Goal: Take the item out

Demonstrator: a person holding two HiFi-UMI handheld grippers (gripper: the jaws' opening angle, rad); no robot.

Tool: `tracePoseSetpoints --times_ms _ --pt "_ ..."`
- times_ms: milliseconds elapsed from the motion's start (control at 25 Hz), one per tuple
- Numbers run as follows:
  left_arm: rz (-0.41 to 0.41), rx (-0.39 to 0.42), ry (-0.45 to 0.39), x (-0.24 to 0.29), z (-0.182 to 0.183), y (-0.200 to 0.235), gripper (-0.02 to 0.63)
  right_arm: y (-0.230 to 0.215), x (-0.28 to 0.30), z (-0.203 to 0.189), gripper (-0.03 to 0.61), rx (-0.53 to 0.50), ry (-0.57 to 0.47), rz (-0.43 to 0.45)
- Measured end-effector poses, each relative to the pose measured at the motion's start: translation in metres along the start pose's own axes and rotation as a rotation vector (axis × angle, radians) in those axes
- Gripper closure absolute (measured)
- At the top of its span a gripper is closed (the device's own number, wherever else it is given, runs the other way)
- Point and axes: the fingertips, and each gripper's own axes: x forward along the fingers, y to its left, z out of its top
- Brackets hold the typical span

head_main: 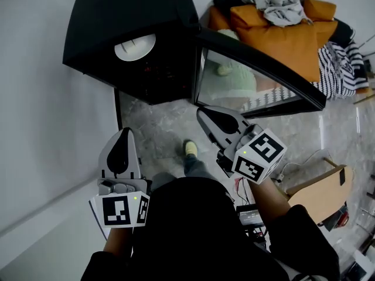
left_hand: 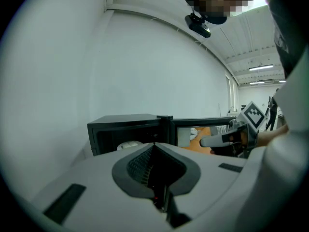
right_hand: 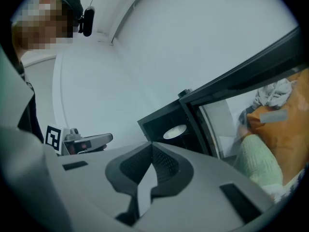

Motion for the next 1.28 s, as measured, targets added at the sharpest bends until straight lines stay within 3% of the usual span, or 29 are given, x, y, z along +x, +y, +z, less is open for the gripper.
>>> tracePoseSetpoints --times_ms 520,1000,1280 --pt "-0.041 0.014 0.015 0.011 -0.005 -0.002 0.604 -0.001 0.012 -0.006 0.574 0.041 -0.019 0.003" --pt "-0.124 -0.061 0.017 0.030 -0.017 0.038 0.604 -0.001 0.057 -0.012 0.572 0.068 0.025 -0.096" --pt "-0.152 -0.070 0.012 0.027 -0.047 0.060 0.604 0.005 0.074 -0.016 0.572 0.047 0.041 -0.135"
